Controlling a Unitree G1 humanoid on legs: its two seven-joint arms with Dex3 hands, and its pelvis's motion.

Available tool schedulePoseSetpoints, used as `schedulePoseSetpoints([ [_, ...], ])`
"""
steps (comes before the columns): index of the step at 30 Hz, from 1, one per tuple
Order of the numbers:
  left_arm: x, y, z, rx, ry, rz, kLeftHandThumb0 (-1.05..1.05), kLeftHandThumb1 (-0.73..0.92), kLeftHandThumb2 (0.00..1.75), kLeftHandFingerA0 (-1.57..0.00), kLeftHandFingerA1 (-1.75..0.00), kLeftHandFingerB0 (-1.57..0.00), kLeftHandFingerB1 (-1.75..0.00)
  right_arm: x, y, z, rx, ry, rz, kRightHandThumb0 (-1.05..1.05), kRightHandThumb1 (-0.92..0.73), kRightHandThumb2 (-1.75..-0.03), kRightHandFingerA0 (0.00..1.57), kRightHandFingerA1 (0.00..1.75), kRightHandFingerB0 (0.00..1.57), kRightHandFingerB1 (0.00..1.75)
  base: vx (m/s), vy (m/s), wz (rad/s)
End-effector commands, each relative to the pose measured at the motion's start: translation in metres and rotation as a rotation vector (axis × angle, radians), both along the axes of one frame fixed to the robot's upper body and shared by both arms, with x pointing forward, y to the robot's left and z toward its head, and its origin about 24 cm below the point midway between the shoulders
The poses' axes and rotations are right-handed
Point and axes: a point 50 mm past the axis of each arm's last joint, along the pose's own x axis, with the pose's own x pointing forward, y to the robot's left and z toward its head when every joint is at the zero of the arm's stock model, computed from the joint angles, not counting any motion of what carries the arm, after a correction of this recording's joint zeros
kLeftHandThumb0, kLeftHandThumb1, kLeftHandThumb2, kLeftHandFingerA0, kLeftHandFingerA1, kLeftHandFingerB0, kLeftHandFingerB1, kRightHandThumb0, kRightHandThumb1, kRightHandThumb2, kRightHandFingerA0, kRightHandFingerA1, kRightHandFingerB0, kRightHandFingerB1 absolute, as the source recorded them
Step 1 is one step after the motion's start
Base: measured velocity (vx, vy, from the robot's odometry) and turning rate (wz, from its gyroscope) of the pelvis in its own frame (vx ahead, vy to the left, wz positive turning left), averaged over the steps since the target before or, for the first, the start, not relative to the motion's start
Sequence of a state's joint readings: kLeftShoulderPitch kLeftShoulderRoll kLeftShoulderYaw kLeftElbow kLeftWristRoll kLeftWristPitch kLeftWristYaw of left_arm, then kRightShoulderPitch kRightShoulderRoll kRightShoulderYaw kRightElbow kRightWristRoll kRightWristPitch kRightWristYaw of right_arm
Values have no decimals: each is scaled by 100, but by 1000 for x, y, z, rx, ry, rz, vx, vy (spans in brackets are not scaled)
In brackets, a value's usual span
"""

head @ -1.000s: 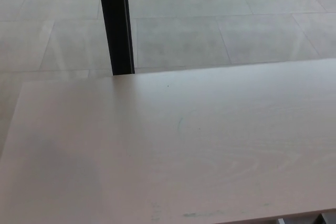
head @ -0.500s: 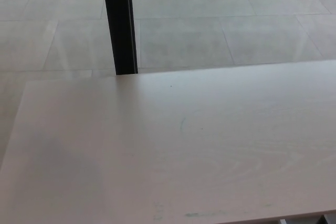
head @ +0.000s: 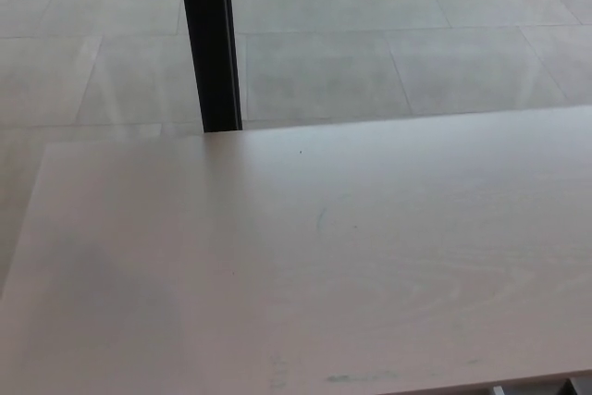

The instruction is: The robot uses its right hand to hold the eraser kept in the middle of the desk and use it to wipe the desk by swiping its surface twice

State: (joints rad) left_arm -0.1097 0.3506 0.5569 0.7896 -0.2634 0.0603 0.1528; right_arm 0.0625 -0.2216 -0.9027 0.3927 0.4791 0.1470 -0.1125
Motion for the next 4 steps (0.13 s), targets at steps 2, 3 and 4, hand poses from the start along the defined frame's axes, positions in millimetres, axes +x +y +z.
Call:
schedulePoseSetpoints([
  [2,-2,2,1,-22,-21,8,-70,75,65,-36,-96,-35,-76,-1,2,-5,11,7,29,-66,-75,-62,47,70,28,50,0,0,0],
  [3,-2,2,1,-26,-24,3,-70,75,65,-36,-96,-35,-76,-2,2,-5,3,13,42,-66,-75,-62,47,70,28,50,0,0,0],
  [4,-2,2,1,-25,-22,1,-70,74,65,-36,-94,-35,-76,-2,1,-7,10,17,47,-67,-75,-62,46,69,28,49,0,0,0],
])
